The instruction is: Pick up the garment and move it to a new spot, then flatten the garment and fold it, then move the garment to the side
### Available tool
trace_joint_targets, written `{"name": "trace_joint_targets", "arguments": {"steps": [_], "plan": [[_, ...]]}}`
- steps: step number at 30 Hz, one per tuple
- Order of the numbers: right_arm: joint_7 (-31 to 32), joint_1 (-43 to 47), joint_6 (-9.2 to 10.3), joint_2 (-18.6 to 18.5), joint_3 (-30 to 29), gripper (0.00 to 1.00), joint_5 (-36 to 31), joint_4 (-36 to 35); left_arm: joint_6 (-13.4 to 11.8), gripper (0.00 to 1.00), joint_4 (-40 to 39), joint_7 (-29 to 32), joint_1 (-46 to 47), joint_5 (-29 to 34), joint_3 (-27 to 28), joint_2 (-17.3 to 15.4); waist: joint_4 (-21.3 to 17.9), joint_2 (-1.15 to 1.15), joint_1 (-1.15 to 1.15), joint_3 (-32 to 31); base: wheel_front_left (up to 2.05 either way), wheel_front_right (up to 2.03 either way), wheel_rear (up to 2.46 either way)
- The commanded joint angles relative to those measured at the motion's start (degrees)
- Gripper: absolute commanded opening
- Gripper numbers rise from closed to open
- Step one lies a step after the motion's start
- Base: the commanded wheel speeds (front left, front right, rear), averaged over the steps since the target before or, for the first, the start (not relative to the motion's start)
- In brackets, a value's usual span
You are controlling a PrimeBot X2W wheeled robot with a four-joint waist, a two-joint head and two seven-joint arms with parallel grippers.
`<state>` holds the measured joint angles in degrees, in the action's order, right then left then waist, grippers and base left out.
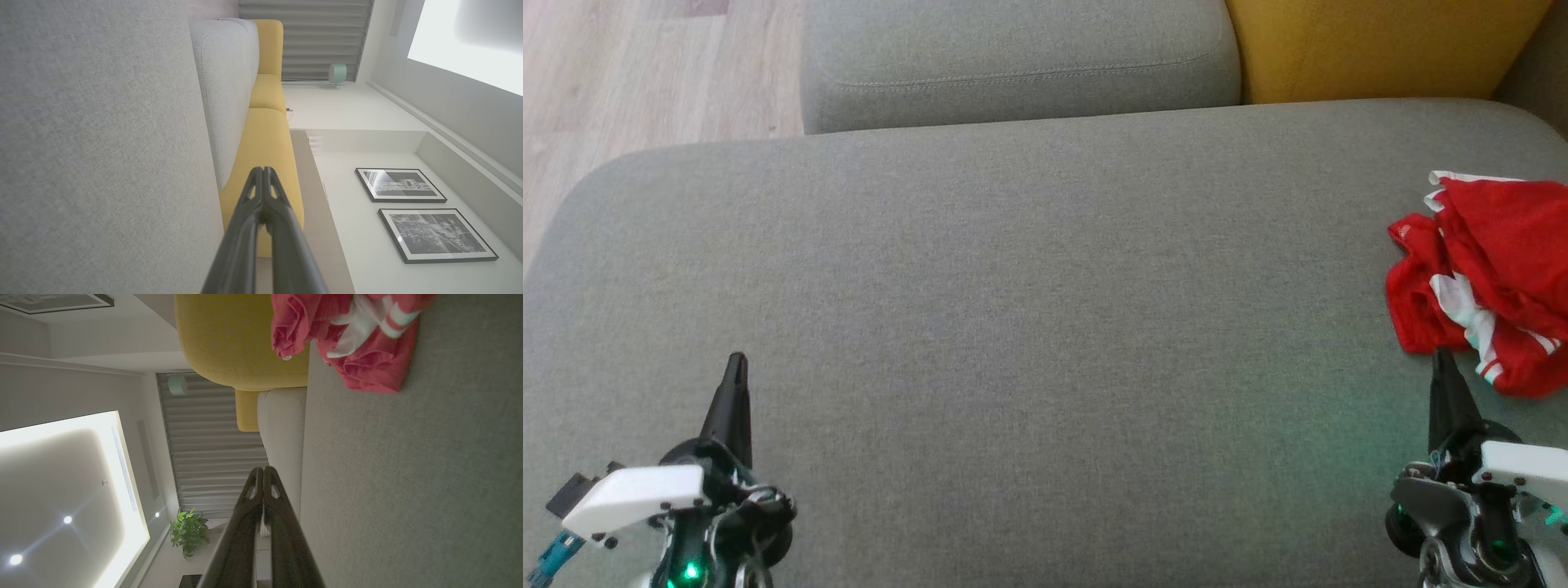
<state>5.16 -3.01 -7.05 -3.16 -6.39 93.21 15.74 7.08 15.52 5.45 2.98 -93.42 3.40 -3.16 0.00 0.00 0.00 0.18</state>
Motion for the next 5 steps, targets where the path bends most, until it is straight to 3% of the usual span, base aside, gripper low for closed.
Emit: {"name": "trace_joint_targets", "arguments": {"steps": [1,5], "plan": [[0.51,-3.07,-0.44,-0.47,0.88,0.00,-0.21,-1.77,0.41,0.00,-1.51,0.31,3.13,0.51,2.22,-0.38,0.00,0.00,0.00,0.00,0.00,0.00,0.00],[0.56,-3.08,-0.44,-0.43,0.83,0.00,-0.25,-1.77,0.41,0.00,-1.51,0.35,3.13,0.56,2.27,-0.35,0.00,0.00,0.00,0.00,0.00,0.00,0.00]]}}
